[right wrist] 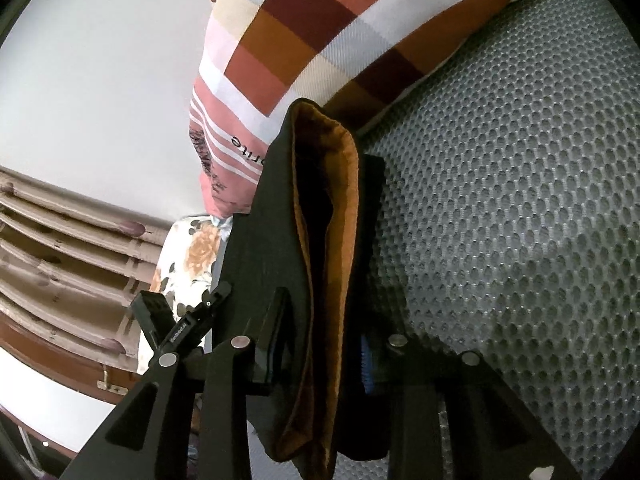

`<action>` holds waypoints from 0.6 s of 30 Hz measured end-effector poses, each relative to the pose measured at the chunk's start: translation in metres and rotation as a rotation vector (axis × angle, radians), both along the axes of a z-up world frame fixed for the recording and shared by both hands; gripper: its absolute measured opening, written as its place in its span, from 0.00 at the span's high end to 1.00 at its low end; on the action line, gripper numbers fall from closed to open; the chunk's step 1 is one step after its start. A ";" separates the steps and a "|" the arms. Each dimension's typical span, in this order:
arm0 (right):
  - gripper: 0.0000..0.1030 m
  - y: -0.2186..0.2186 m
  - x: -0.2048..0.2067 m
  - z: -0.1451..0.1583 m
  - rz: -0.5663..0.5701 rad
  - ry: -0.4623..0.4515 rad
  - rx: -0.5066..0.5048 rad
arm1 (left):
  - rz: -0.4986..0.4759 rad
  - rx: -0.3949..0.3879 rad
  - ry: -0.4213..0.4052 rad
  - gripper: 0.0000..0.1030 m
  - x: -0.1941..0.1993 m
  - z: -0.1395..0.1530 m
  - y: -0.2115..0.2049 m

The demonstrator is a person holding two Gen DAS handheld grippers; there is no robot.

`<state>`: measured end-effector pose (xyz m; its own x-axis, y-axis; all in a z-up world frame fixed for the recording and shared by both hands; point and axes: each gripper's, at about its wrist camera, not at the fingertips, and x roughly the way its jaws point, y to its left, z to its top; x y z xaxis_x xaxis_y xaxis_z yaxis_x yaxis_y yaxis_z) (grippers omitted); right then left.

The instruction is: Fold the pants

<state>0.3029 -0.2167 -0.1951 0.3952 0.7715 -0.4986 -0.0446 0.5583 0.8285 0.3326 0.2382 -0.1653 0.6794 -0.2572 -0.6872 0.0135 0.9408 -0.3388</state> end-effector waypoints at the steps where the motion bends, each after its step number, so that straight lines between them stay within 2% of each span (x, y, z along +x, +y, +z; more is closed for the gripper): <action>1: 0.74 0.000 -0.001 0.001 0.000 -0.010 -0.012 | 0.007 0.032 -0.017 0.39 -0.003 0.002 -0.004; 3: 0.74 0.000 -0.004 0.001 -0.004 -0.026 -0.031 | 0.013 0.090 -0.037 0.38 -0.006 0.005 -0.011; 7: 0.67 -0.008 -0.009 0.005 -0.047 0.000 -0.015 | 0.022 0.174 -0.059 0.22 -0.008 0.010 -0.023; 8: 0.67 -0.017 -0.014 0.007 -0.084 0.001 -0.004 | 0.030 0.186 -0.068 0.22 -0.009 0.011 -0.024; 11: 0.67 -0.050 -0.035 0.016 -0.175 -0.001 0.125 | 0.039 0.184 -0.077 0.21 -0.013 0.011 -0.021; 14: 0.67 -0.061 -0.062 0.025 -0.158 0.001 0.266 | 0.049 0.194 -0.087 0.21 -0.014 0.012 -0.020; 18: 0.67 -0.050 -0.083 0.025 -0.103 0.046 0.268 | 0.054 0.217 -0.100 0.19 -0.015 0.014 -0.025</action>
